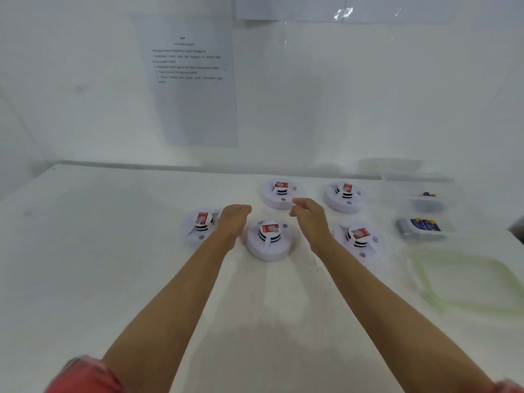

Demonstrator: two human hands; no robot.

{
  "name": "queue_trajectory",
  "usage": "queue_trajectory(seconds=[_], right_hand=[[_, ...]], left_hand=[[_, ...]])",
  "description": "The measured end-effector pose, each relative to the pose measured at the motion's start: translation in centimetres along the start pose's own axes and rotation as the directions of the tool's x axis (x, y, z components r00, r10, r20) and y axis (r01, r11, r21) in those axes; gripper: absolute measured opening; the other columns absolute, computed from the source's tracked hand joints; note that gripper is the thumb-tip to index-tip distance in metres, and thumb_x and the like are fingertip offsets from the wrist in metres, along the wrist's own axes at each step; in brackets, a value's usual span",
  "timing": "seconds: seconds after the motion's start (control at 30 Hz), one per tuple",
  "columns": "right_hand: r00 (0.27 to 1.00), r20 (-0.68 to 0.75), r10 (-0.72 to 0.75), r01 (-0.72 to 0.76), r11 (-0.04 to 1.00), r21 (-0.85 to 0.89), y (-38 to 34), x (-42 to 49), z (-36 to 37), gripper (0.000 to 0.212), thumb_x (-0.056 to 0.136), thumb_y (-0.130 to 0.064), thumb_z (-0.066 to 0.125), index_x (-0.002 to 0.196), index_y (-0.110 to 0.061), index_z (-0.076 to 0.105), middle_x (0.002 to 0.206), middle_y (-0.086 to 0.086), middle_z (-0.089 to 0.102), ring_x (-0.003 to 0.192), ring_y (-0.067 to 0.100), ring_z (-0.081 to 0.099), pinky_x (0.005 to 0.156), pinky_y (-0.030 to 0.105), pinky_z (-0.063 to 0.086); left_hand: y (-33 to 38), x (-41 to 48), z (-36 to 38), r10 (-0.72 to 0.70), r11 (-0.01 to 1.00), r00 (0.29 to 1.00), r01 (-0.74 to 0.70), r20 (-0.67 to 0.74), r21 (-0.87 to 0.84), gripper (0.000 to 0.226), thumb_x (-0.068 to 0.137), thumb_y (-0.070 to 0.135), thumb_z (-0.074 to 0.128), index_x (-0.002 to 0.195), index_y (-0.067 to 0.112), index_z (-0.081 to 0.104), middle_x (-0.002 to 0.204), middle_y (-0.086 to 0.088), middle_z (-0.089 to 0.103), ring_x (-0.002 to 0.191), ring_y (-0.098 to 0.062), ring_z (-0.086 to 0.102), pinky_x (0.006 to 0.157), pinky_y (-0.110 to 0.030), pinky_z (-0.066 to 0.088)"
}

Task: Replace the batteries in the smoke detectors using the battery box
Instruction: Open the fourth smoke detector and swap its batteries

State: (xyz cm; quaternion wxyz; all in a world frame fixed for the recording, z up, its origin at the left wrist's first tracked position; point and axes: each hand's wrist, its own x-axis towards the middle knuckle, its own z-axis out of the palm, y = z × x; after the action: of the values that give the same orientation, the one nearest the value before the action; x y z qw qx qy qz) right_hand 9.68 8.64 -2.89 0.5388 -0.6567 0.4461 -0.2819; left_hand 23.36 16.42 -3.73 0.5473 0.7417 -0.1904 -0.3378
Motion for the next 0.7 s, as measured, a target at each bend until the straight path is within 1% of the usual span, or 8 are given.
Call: queue_trajectory(seconds=[0.17, 0.3, 0.47, 0.5, 0.53, 0.63, 0.67, 0.7], right_hand=[[0.966, 0.195, 0.169, -0.190, 0.977, 0.094, 0.4, -2.8, 0.4, 0.019, 0.091, -0.020, 0.044, 0.106, -0.021, 0.056, 0.118, -0.002, 0.048, 0.113, 0.015, 0.042, 0.102, 0.031, 0.031], [0.963, 0.212, 0.168, -0.207, 0.962, 0.178, 0.7, -3.7, 1.0, 0.034, 0.087, -0.013, 0.045, 0.119, -0.024, 0.050, 0.144, 0.001, 0.039, 0.133, 0.020, 0.035, 0.114, 0.039, 0.025], [0.954, 0.194, 0.230, -0.271, 0.936, 0.224, 0.3, -5.3, 0.6, 0.036, 0.085, -0.005, 0.043, 0.119, 0.001, 0.055, 0.106, 0.001, 0.049, 0.116, 0.022, 0.046, 0.113, 0.041, 0.027], [0.953, 0.192, 0.235, -0.276, 0.934, 0.225, 0.3, -5.5, 0.4, 0.043, 0.085, -0.002, 0.041, 0.126, 0.009, 0.047, 0.115, 0.014, 0.058, 0.102, 0.010, 0.016, 0.113, 0.044, 0.025], [0.956, 0.176, 0.235, -0.272, 0.935, 0.228, 0.5, -5.5, 0.3, 0.048, 0.083, 0.001, 0.040, 0.130, 0.012, 0.038, 0.134, 0.020, 0.044, 0.131, 0.035, 0.020, 0.114, 0.046, 0.023], [0.963, 0.158, 0.216, -0.250, 0.939, 0.237, 0.5, -5.9, -0.4, 0.042, 0.075, 0.010, 0.040, 0.114, 0.013, 0.054, 0.114, 0.032, 0.055, 0.129, 0.035, 0.024, 0.103, 0.039, 0.039], [0.965, 0.166, 0.204, -0.240, 0.940, 0.242, 0.3, -6.1, -0.7, 0.034, 0.073, 0.013, 0.039, 0.100, 0.009, 0.059, 0.097, 0.029, 0.057, 0.092, 0.016, 0.041, 0.094, 0.033, 0.043], [0.973, 0.155, 0.171, -0.206, 0.947, 0.245, 0.2, -6.2, -1.1, 0.033, 0.073, 0.014, 0.039, 0.098, 0.009, 0.060, 0.097, 0.030, 0.056, 0.103, 0.038, 0.053, 0.091, 0.033, 0.045]], left_hand=[[-1.8, -2.8, 0.1, -0.014, 1.000, 1.000, 0.014, 0.008, 0.018, 0.038, 0.097, 0.017, 0.045, 0.125, -0.007, 0.052, 0.131, -0.022, 0.053, 0.119, -0.031, 0.051, 0.089, -0.033, 0.040], [-2.4, -5.0, 0.8, 0.021, 0.999, 0.999, -0.023, 0.050, 0.040, 0.019, 0.100, 0.016, 0.040, 0.095, 0.012, 0.058, 0.094, 0.003, 0.052, 0.104, -0.019, 0.043, 0.072, -0.023, 0.036], [-3.2, -6.7, 1.3, 0.120, 0.989, 0.991, -0.125, 0.064, 0.082, 0.039, 0.100, 0.017, 0.040, 0.138, 0.007, 0.040, 0.140, -0.009, 0.042, 0.131, -0.024, 0.039, 0.098, -0.030, 0.036], [-3.3, -6.8, 1.2, 0.147, 0.986, 0.986, -0.152, 0.073, 0.064, 0.031, 0.100, 0.017, 0.041, 0.129, 0.012, 0.048, 0.134, -0.007, 0.047, 0.126, -0.024, 0.043, 0.092, -0.024, 0.041], [-3.3, -6.8, 1.2, 0.167, 0.985, 0.981, -0.171, 0.097, 0.038, 0.019, 0.099, 0.016, 0.044, 0.115, 0.017, 0.054, 0.125, -0.004, 0.053, 0.116, -0.021, 0.051, 0.080, -0.015, 0.045], [-2.7, -7.2, 1.4, 0.205, 0.979, 0.963, -0.204, 0.175, -0.026, 0.014, 0.092, 0.019, 0.059, 0.102, 0.012, 0.053, 0.105, 0.001, 0.063, 0.094, -0.011, 0.060, 0.064, -0.006, 0.044], [-2.5, -6.9, 1.5, 0.230, 0.973, 0.954, -0.231, 0.192, -0.016, 0.027, 0.086, 0.021, 0.067, 0.104, 0.005, 0.053, 0.105, -0.003, 0.064, 0.098, -0.016, 0.061, 0.070, -0.012, 0.048], [-2.2, -6.9, 1.7, 0.252, 0.966, 0.947, -0.258, 0.201, 0.005, 0.040, 0.081, 0.023, 0.073, 0.107, 0.002, 0.052, 0.107, -0.007, 0.064, 0.101, -0.021, 0.062, 0.075, -0.021, 0.050]])
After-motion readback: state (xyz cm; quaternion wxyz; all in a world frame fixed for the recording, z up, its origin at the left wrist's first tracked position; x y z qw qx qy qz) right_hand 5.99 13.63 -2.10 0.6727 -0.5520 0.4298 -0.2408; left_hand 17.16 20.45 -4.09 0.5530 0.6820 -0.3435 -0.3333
